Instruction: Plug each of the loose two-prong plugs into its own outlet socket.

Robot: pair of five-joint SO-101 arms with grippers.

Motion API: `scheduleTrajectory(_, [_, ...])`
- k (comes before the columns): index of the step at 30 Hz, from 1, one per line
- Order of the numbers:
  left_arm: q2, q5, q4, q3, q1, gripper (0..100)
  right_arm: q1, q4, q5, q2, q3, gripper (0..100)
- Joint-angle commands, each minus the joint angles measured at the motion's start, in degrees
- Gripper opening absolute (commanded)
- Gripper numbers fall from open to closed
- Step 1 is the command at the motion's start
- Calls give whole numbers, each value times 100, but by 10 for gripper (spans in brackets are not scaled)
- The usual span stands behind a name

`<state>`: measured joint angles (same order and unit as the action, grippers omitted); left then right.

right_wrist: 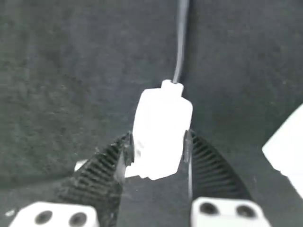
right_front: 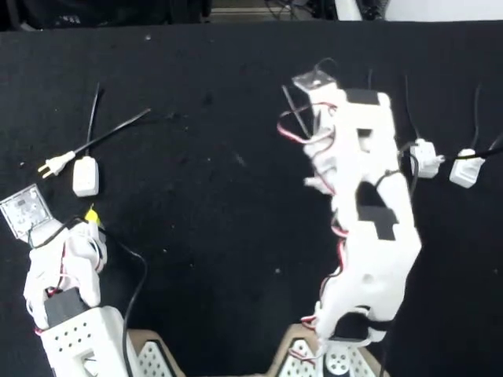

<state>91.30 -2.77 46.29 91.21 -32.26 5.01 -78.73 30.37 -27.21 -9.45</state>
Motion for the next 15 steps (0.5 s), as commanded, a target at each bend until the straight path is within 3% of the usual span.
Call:
scheduleTrajectory(1, [44,-62,-105,-321,13,220,352,141,229,154,-13,158])
scheduleTrajectory(15, [44,-62,-299,-207,13,220,440,158,202,347,-207,156])
